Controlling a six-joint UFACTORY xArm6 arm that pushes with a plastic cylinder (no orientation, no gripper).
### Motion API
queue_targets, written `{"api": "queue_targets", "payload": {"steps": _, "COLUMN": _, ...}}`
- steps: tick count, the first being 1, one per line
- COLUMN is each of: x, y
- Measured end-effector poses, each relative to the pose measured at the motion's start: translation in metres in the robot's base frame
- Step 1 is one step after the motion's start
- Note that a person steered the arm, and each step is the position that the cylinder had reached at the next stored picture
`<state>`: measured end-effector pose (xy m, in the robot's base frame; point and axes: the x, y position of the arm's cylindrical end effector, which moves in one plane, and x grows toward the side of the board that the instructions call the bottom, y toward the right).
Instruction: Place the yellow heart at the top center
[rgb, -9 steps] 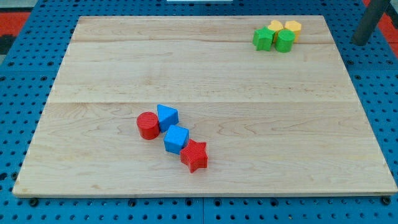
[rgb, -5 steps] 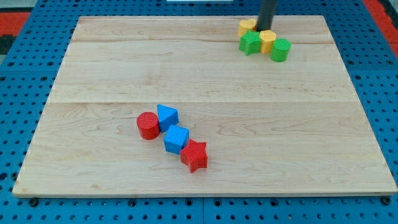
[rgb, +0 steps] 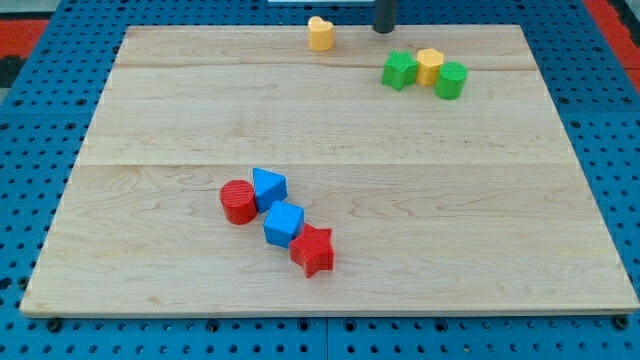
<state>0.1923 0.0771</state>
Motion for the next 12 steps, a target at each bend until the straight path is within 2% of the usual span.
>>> {"api": "queue_targets", "payload": {"steps": 1, "x": 0.001, "y": -0.068}}
{"api": "queue_targets", "payload": {"steps": 2, "x": 0.019, "y": -0.078}}
{"api": "queue_targets", "payload": {"steps": 3, "x": 0.064, "y": -0.075}}
{"api": "queue_targets", "payload": {"steps": 4, "x": 0.099, "y": -0.121}}
{"api": "queue_targets", "payload": {"steps": 5, "x": 0.053, "y": -0.239}}
{"api": "queue_targets", "payload": {"steps": 6, "x": 0.0, "y": -0.207}}
{"api": "queue_targets", "payload": {"steps": 8, "x": 0.007, "y": -0.105}}
{"api": "queue_targets", "payload": {"steps": 9, "x": 0.005, "y": -0.116}}
{"api": "queue_targets", "payload": {"steps": 10, "x": 0.002, "y": -0.067}}
{"api": "queue_targets", "payload": {"steps": 11, "x": 0.004, "y": 0.05}}
{"api": "queue_targets", "payload": {"steps": 12, "x": 0.036, "y": 0.084}}
